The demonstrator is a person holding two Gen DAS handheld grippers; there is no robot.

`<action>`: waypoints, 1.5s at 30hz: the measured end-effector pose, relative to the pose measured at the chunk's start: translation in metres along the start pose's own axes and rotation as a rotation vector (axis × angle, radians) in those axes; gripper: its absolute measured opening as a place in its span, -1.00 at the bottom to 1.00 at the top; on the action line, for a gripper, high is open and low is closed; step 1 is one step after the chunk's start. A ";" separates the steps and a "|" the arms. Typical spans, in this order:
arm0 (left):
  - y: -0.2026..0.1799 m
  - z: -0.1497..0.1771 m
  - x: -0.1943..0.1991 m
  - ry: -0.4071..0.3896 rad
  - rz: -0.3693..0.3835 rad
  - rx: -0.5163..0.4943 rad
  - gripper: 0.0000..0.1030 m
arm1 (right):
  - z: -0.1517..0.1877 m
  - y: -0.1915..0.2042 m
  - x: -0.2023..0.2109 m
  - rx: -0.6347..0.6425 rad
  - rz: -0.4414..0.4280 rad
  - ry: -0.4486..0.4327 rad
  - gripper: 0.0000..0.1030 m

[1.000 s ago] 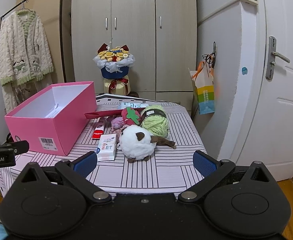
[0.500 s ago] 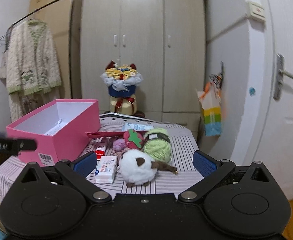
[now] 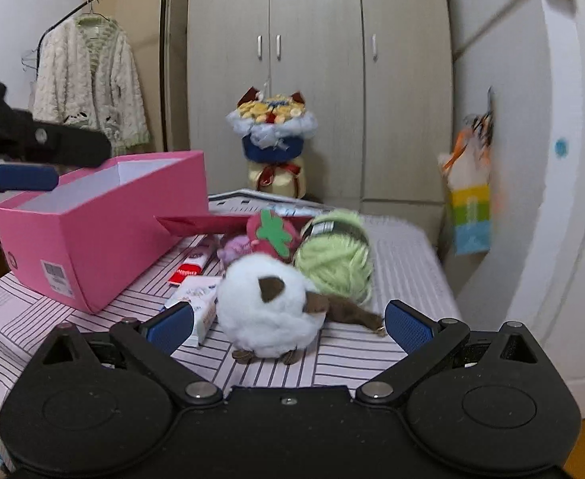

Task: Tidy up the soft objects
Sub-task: 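Close the left gripper on the white plush toy with brown ears, then carry the white plush toy with the left gripper into the pink box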

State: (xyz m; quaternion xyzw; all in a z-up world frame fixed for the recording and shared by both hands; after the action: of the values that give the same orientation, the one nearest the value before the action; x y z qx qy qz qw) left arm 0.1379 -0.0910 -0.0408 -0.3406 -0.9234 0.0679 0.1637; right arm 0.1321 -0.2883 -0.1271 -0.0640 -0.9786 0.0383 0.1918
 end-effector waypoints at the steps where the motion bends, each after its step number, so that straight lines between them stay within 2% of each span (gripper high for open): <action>1: 0.002 0.001 -0.007 0.002 0.010 0.001 0.95 | 0.002 -0.001 -0.008 -0.007 -0.018 0.010 1.00; 5: 0.004 0.011 -0.037 0.037 0.094 0.020 0.95 | 0.011 0.004 -0.032 -0.030 -0.086 0.051 0.97; 10: -0.009 0.033 -0.069 0.108 0.180 -0.048 0.88 | 0.021 0.014 -0.052 -0.045 -0.121 0.082 0.91; 14: -0.010 0.049 -0.091 0.174 0.202 -0.026 0.59 | 0.026 0.013 -0.062 -0.083 -0.137 0.087 0.91; 17: -0.004 0.059 -0.102 0.204 0.189 0.002 0.47 | 0.027 0.009 -0.071 -0.136 -0.140 0.100 0.89; 20: -0.006 0.062 -0.102 0.196 0.215 -0.006 0.31 | 0.028 0.010 -0.072 -0.132 -0.141 0.076 0.78; 23: -0.011 0.065 -0.107 0.214 0.245 -0.012 0.27 | 0.030 0.015 -0.071 -0.111 -0.154 0.047 0.54; 25: -0.010 0.071 -0.111 0.239 0.252 0.024 0.26 | 0.032 0.019 -0.068 -0.081 -0.145 0.026 0.49; 29: -0.013 0.073 -0.111 0.246 0.246 0.036 0.26 | 0.034 0.022 -0.061 -0.063 -0.106 -0.005 0.46; 34: -0.019 0.071 -0.104 0.259 0.259 0.053 0.25 | 0.031 0.020 -0.049 -0.054 -0.091 -0.004 0.46; 39: -0.025 0.070 -0.091 0.297 0.258 0.046 0.26 | 0.030 0.022 -0.036 -0.038 -0.098 0.032 0.47; 45: -0.024 0.075 -0.073 0.364 0.226 0.109 0.21 | 0.031 0.032 -0.022 -0.029 -0.126 0.114 0.47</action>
State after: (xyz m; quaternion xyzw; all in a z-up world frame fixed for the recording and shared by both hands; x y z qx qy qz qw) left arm 0.1496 -0.1572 -0.1238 -0.4390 -0.8296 0.0731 0.3371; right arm 0.1437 -0.2617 -0.1673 -0.0073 -0.9686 0.0082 0.2485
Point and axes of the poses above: each gripper's, at about its wrist camera, not at the fingertips, and x roughly against the way its jaws point, y to its left, z to its underside, the point moved 7 cm from there along -x, roughly the way its jaws point, and after that the axes turned 15 degrees about z, right-handed, at the moved point
